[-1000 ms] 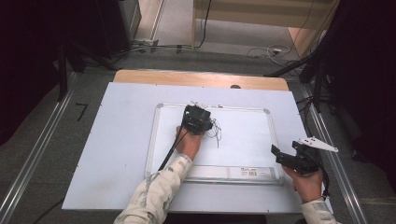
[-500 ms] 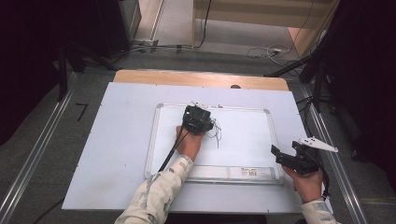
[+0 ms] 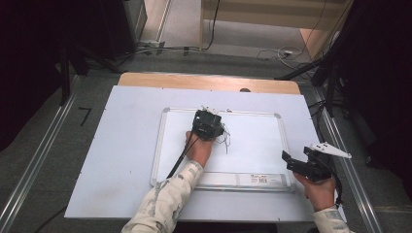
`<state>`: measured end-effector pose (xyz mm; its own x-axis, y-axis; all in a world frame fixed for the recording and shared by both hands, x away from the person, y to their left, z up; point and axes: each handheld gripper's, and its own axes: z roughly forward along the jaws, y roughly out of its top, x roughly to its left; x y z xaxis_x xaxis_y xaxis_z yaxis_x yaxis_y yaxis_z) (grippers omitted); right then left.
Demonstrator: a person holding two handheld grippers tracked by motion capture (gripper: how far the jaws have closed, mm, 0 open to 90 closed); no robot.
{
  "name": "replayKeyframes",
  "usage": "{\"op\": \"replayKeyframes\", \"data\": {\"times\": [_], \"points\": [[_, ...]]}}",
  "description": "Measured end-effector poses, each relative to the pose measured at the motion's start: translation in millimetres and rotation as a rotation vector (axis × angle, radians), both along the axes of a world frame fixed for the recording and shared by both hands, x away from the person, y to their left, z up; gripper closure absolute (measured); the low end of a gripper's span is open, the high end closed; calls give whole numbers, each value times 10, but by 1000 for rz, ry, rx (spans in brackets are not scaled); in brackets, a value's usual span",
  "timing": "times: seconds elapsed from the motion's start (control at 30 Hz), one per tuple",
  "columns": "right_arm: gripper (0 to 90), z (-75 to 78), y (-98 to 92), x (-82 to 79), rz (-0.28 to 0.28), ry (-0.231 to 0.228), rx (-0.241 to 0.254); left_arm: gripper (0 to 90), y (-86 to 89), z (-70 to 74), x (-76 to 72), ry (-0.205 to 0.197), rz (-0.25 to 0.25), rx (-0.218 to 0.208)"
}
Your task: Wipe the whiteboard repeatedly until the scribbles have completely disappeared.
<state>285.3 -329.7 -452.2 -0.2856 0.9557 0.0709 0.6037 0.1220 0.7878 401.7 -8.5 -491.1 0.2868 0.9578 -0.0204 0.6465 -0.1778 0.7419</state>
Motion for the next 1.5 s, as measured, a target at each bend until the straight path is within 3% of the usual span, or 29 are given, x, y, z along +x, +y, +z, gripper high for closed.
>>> {"op": "replayKeyframes", "data": {"times": [0.67, 0.97, 1.5], "points": [[125, 2, 1, 0, 0, 0, 1, 409, -291, -7, -50, -8, -37, 6], [125, 1, -2, 3, 0, 1, 2, 408, -384, -5, -89, 5, -58, -15], [127, 2, 2, 1, 1, 0, 0, 407, -597, -10, -246, 5, -100, -10]]}}
